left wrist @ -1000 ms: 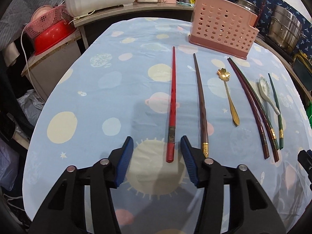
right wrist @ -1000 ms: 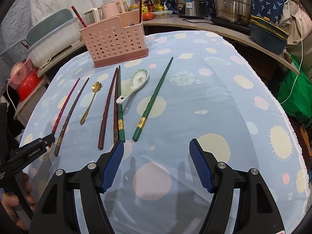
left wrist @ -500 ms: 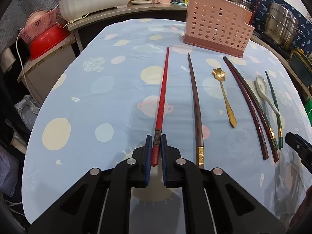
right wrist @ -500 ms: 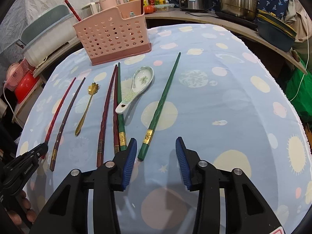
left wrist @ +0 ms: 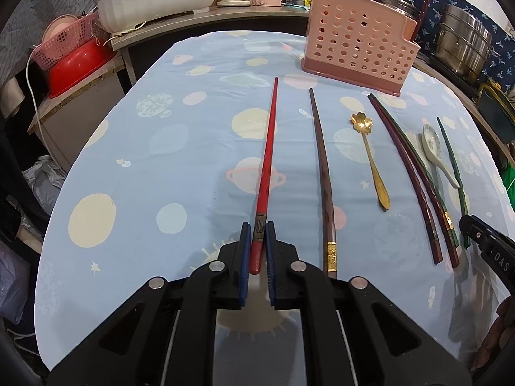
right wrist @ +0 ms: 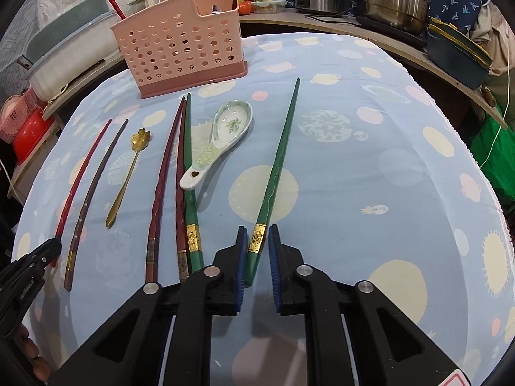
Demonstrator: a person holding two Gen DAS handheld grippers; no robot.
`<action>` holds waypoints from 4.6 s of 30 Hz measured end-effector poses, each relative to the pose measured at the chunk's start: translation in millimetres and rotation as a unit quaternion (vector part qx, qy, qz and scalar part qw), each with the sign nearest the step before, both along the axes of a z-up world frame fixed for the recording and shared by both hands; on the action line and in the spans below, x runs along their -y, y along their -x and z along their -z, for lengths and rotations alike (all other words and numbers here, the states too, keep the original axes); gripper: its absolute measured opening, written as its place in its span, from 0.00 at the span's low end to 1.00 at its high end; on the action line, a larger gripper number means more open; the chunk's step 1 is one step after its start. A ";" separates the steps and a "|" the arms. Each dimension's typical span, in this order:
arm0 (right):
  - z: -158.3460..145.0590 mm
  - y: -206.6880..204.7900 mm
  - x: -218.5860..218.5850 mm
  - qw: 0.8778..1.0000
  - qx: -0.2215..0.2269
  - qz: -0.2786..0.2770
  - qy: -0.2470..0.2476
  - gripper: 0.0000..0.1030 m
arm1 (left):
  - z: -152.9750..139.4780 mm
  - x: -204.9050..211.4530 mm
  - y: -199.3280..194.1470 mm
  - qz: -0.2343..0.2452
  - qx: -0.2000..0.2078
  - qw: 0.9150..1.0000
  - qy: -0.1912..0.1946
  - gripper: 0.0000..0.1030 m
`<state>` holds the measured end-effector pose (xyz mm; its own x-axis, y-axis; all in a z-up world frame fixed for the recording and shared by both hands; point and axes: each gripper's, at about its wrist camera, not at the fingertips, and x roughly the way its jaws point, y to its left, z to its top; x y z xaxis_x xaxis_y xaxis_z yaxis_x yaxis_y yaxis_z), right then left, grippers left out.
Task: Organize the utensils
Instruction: 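Grasp the green chopstick with the right tool while the left tool holds its chopstick, then lift both held chopsticks and carry them over the pink holder, then open both tools to drop the chopsticks into the pink holder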
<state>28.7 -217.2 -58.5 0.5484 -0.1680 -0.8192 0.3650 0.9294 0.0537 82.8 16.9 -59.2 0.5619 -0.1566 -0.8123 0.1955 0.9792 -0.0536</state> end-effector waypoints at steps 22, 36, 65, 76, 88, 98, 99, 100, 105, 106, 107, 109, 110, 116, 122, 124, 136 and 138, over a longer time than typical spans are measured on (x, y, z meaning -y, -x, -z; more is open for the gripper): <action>-22.8 59.2 4.4 1.000 0.011 -0.014 -0.014 0.07 | -18.6 -17.3 25.9 -0.002 -0.015 0.999 0.028 0.07; -84.6 86.0 4.4 0.997 0.072 -0.020 -0.003 0.07 | -72.2 -35.8 50.0 0.000 0.023 0.999 0.047 0.07; -220.5 60.0 20.3 0.976 0.216 -0.039 0.009 0.07 | -212.4 -16.6 16.4 0.019 0.146 0.985 0.085 0.07; -248.7 20.4 33.8 0.969 0.244 -0.045 0.003 0.07 | -250.7 9.3 -16.1 0.044 0.169 0.980 0.091 0.07; -313.4 -68.9 54.6 0.954 0.295 -0.056 0.024 0.07 | -330.8 61.8 -83.1 0.061 0.240 0.963 0.108 0.07; -302.4 -155.7 59.8 0.951 0.305 -0.048 0.036 0.07 | -328.2 85.6 -157.6 0.044 0.275 0.951 0.133 0.07; -297.0 -163.0 59.0 0.952 0.301 -0.048 0.037 0.07 | -323.3 86.6 -164.8 0.042 0.272 0.952 0.135 0.07; -292.6 -169.3 58.5 0.952 0.299 -0.048 0.038 0.07 | -317.6 87.2 -173.6 0.039 0.270 0.952 0.136 0.07; -263.1 -195.9 59.6 0.958 0.281 -0.047 0.025 0.07 | -291.0 87.3 -204.5 0.024 0.261 0.956 0.134 0.07; -256.6 -198.0 59.5 0.960 0.276 -0.047 0.025 0.07 | -284.8 86.6 -209.4 0.021 0.256 0.957 0.135 0.07; -249.9 -200.4 59.7 0.961 0.270 -0.048 0.026 0.07 | -278.8 85.9 -213.0 0.019 0.253 0.958 0.133 0.07; -237.0 -204.0 60.6 0.964 0.259 -0.049 0.028 0.07 | -265.0 84.9 -219.0 0.015 0.245 0.961 0.130 0.07; -231.2 -204.3 61.5 0.966 0.254 -0.049 0.026 0.07 | -259.3 83.9 -219.9 0.013 0.242 0.962 0.129 0.07; -206.2 -201.7 67.5 0.972 0.232 -0.042 0.025 0.07 | -229.3 78.9 -224.0 0.006 0.211 0.969 0.128 0.07; -198.7 -187.0 75.5 0.971 0.237 -0.016 0.030 0.36 | -220.6 72.5 -214.4 -0.006 0.213 0.969 0.123 0.38; -200.8 -177.3 78.5 0.968 0.250 -0.003 0.029 0.54 | -221.3 67.7 -208.5 -0.024 0.220 0.968 0.121 0.58; -210.2 -128.7 72.5 0.967 0.254 -0.001 0.024 0.54 | -219.5 45.2 -169.9 -0.032 0.204 0.971 0.124 0.59; -208.5 -117.3 70.0 0.968 0.251 -0.001 0.022 0.54 | -217.2 41.6 -159.7 -0.032 0.202 0.971 0.122 0.59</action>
<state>145.9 -287.2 150.0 0.8763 -0.1940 -0.4410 0.3003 0.9357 0.1851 242.5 -24.7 158.1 0.8420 -0.2706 -0.4667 0.1879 0.9580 -0.2165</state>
